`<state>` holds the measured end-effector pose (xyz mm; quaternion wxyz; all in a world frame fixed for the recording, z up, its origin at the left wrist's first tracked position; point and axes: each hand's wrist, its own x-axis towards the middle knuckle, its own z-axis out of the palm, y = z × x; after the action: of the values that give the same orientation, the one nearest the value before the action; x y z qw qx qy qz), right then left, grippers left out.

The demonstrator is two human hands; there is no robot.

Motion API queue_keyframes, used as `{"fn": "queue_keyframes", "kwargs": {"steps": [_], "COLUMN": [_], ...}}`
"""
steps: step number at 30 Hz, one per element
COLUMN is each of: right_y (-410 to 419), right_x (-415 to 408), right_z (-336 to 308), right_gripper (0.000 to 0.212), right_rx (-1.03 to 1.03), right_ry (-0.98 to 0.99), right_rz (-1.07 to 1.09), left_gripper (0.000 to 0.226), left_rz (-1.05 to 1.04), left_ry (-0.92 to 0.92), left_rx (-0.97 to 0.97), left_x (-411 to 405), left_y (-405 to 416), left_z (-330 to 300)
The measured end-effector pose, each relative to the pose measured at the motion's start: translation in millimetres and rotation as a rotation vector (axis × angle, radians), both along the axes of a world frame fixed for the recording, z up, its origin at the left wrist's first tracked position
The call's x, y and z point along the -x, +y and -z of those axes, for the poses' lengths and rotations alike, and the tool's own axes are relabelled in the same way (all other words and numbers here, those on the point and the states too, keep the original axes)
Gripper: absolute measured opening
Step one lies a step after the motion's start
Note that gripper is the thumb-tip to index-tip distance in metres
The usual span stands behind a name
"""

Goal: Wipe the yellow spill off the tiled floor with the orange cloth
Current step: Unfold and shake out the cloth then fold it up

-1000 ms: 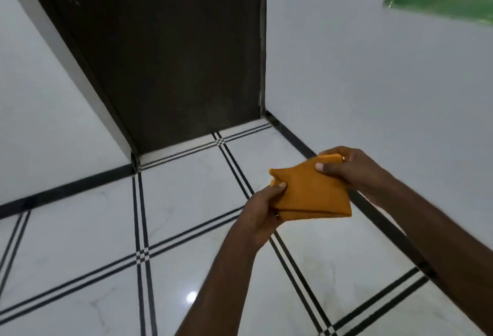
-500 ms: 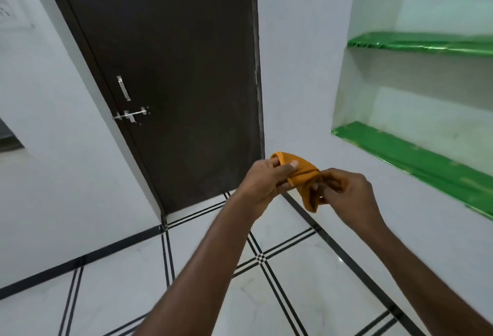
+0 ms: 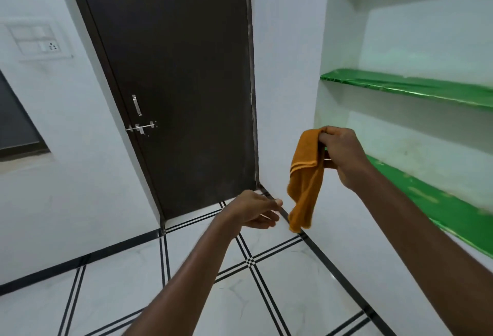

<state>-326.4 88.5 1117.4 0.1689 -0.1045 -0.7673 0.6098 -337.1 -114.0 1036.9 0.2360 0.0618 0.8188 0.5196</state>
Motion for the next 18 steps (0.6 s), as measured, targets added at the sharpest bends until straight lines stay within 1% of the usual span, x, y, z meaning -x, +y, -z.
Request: {"fn": "queue_keyframes", "kwargs": {"steps": [1, 2, 3, 5, 6, 7, 9, 11, 14, 16, 17, 18], "right_y": [-4.8, -8.5, -13.0, -14.9, -13.6, -11.0, -5.8, -9.1, -25.6, -40.4, -47.8, -58.5], "right_x": [-6.8, -11.6, -16.5, -23.0, -22.0, -19.9, -17.5, -17.7, -22.5, -25.6, -30.7, -37.7], "right_z": [-7.2, -13.4, -20.6, -31.2, -32.7, -30.8, -20.3, -5.7, 10.5, 16.4, 17.0, 16.4], "right_gripper": [0.023, 0.024, 0.023, 0.018, 0.018, 0.019, 0.021, 0.017, 0.017, 0.014, 0.014, 0.014], "right_rx": [0.03, 0.078, 0.139, 0.276, 0.307, 0.303, 0.234, 0.136, -0.081, -0.309, -0.429, -0.494], "right_ry": [0.002, 0.012, 0.02, 0.014, 0.005, -0.013, -0.086, -0.195, -0.313, -0.248, -0.179, -0.099], "right_rz": [-0.055, -0.101, -0.129, -0.139, -0.113, -0.073, 0.029, 0.083, 0.042, 0.124, 0.2, 0.239], "left_gripper": [0.035, 0.034, 0.033, 0.032, 0.033, 0.034, 0.028, 0.022, 0.024, 0.022, 0.023, 0.024], "left_rz": [-0.012, -0.009, 0.012, 0.07, 0.087, 0.078, 0.042, -0.02, -0.11, -0.151, -0.166, -0.169], "left_ry": [0.062, 0.095, 0.079, -0.06, -0.12, -0.149, -0.136, -0.117, -0.136, -0.153, -0.157, -0.153], "left_rx": [-0.022, -0.094, -0.225, -0.547, -0.673, -0.743, -0.776, -0.761, -0.728, -0.698, -0.685, -0.671], "left_x": [-4.3, -7.5, -11.7, -21.6, -25.7, -30.1, -35.4, -37.6, -36.5, -36.5, -36.6, -36.6], "left_y": [-1.9, -2.6, -3.9, -3.7, -6.1, -7.3, -10.4, -19.5, -32.8, -42.1, -45.5, -52.7], "left_z": [-3.5, -7.8, -13.2, -23.7, -26.8, -29.9, -33.8, -38.3, -44.6, -47.5, -48.9, -49.3]}}
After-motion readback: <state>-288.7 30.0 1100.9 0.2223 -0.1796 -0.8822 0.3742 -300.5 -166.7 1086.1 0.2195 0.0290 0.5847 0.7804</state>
